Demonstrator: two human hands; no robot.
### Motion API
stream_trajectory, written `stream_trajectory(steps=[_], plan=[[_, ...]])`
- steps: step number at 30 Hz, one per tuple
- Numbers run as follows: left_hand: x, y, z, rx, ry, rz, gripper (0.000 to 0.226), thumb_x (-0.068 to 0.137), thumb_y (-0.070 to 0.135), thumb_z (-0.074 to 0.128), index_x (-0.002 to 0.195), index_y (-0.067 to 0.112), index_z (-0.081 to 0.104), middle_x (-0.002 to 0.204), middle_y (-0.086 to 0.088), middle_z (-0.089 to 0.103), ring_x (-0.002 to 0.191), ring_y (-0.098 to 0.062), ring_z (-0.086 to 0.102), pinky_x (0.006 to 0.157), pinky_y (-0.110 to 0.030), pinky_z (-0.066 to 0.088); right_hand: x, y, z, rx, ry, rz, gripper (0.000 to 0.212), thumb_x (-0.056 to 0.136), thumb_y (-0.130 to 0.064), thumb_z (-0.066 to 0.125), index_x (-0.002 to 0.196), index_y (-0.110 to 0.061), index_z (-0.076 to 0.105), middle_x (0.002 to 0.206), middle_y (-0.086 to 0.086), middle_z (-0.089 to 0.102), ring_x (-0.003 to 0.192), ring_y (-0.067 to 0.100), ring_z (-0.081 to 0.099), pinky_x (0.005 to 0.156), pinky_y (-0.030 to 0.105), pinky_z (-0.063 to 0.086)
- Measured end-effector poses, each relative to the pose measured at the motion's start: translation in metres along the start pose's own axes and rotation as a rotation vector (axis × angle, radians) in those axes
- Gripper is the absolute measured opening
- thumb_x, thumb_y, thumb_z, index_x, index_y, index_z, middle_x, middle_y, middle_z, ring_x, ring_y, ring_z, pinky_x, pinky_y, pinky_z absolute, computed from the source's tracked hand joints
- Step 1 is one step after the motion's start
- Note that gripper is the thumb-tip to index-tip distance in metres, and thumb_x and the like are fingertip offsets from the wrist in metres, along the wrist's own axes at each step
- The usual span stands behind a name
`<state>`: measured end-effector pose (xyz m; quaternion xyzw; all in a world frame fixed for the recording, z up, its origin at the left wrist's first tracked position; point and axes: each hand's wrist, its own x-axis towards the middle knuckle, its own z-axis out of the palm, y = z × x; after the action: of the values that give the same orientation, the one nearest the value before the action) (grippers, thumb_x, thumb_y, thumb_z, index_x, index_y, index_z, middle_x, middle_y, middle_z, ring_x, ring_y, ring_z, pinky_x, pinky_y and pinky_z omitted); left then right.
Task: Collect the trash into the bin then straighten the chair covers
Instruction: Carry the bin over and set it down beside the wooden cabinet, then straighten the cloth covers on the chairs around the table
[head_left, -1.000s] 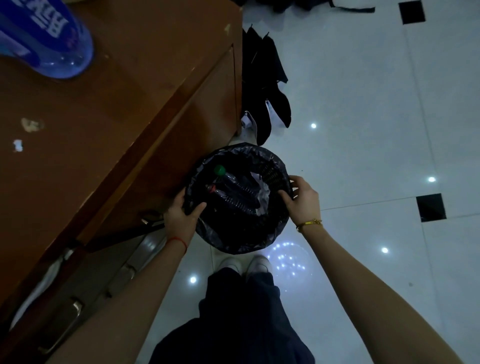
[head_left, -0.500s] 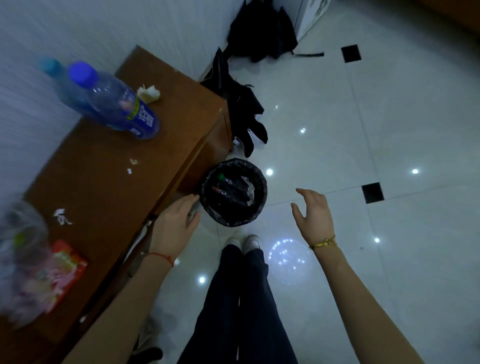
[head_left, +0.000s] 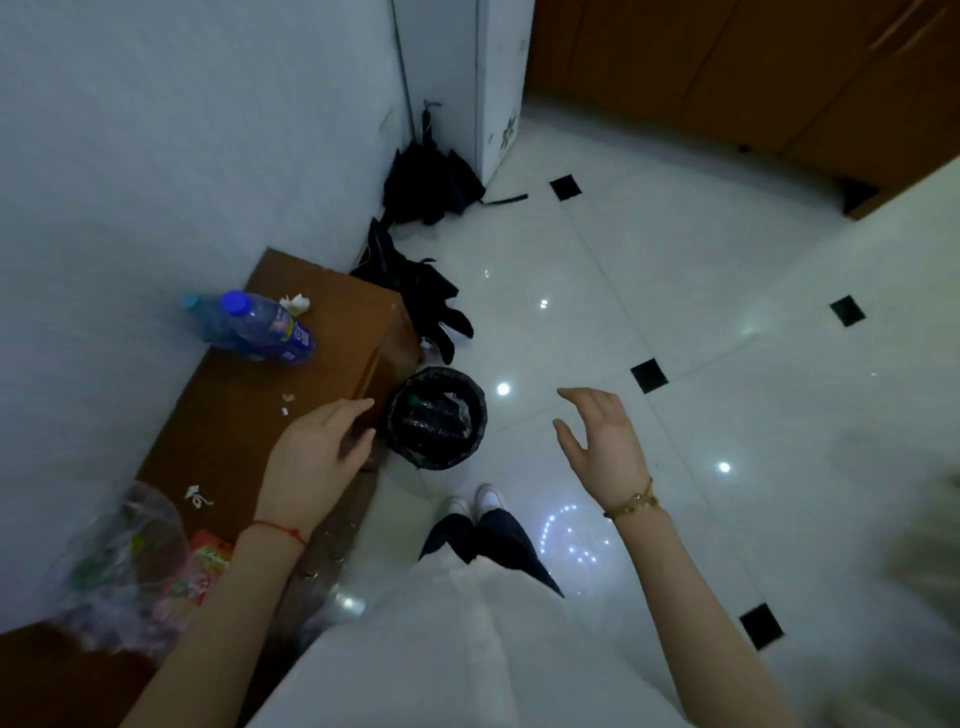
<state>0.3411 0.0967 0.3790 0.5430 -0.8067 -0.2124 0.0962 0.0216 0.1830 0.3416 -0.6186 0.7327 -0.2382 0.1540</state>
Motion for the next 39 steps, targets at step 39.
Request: stream_trajectory(steps=[39], plan=[[0.262,0.416,0.117,-0.092,-0.213,0.627,0.028,0.087,0.017,0.069,0.115,0.016,0.069,0.115,0.000,0.070,0.100,-0.015,0.067,0.087,-0.019,0.045,-0.054,0.260,-0.278,-0.089,0.542,0.742,0.031,0.086,-0.015,0.066,0.116,-0.009,0.061,0.108,0.007,0.064,0.101,0.024,0.057,0.088,0.013,0.030]])
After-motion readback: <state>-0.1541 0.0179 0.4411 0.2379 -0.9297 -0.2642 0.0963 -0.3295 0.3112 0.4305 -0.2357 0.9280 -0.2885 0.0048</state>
